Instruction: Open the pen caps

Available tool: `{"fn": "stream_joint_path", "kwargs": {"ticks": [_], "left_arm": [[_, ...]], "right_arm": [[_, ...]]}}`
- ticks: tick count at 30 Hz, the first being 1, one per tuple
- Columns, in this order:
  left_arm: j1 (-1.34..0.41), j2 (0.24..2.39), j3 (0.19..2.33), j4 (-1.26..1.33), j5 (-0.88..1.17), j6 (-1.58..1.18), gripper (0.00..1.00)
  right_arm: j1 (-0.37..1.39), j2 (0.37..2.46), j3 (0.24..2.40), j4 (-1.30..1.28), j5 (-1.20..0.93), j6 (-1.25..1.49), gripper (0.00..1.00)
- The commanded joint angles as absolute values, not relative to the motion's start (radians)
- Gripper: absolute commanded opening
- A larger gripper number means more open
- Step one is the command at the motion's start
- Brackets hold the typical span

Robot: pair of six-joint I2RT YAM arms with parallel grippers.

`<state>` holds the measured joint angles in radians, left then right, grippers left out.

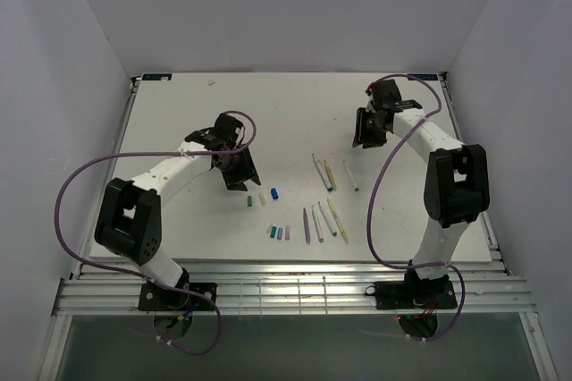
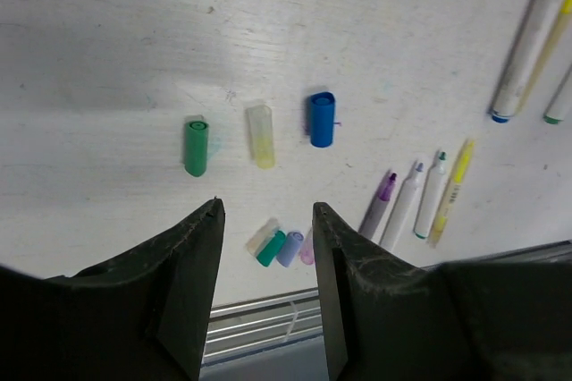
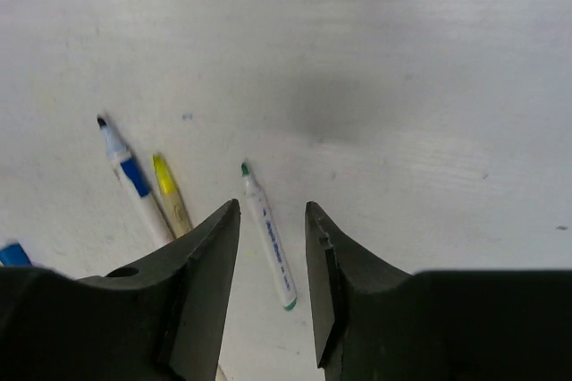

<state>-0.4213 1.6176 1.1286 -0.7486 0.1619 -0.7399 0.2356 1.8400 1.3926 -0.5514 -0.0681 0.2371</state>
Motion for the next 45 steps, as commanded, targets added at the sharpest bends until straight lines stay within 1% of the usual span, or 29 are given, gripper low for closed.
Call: {"fn": "stream_joint_path", "kwargs": {"ticks": [1, 5, 7, 12, 20, 27, 33, 39, 45], "left_arm": [[-0.417, 1.517, 1.166, -0.753, 0.19, -0.723, 0.55], [-0.419, 1.435, 1.126, -0.723, 0.225, -0.713, 0.55], [-0.42, 1.402, 1.086, -0.71, 0.241, -0.712, 0.55], [-0.422, 1.312, 1.013, -0.652, 0.276, -0.69, 0.55], [-0.422, 1.302, 0.988, -0.624, 0.322, -0.653, 0.55], [-0.422, 1.335, 0.992, -0.611, 0.334, -0.66, 0.55], [-0.422, 1.354, 0.989, -0.588, 0.347, -0.672, 0.55], [-0.422, 1.371, 0.982, -0.565, 0.357, -0.684, 0.56], [-0.422, 1.385, 0.985, -0.558, 0.362, -0.687, 0.55]], "right_arm": [[0.172, 1.905, 1.532, -0.57, -0.005, 0.31, 0.43], [0.135, 2.038, 1.69, -0.627, 0.058, 0.33, 0.52], [0.121, 2.083, 1.78, -0.649, 0.078, 0.333, 0.53], [0.092, 2.196, 1.902, -0.661, 0.089, 0.339, 0.53], [0.048, 2.345, 2.095, -0.681, 0.069, 0.354, 0.53], [0.029, 2.419, 2.175, -0.68, 0.087, 0.351, 0.53], [0.029, 2.471, 2.203, -0.68, 0.098, 0.345, 0.53], [0.029, 2.499, 2.221, -0.681, 0.123, 0.345, 0.51], [0.04, 2.542, 2.287, -0.771, 0.213, 0.338, 0.4]]}}
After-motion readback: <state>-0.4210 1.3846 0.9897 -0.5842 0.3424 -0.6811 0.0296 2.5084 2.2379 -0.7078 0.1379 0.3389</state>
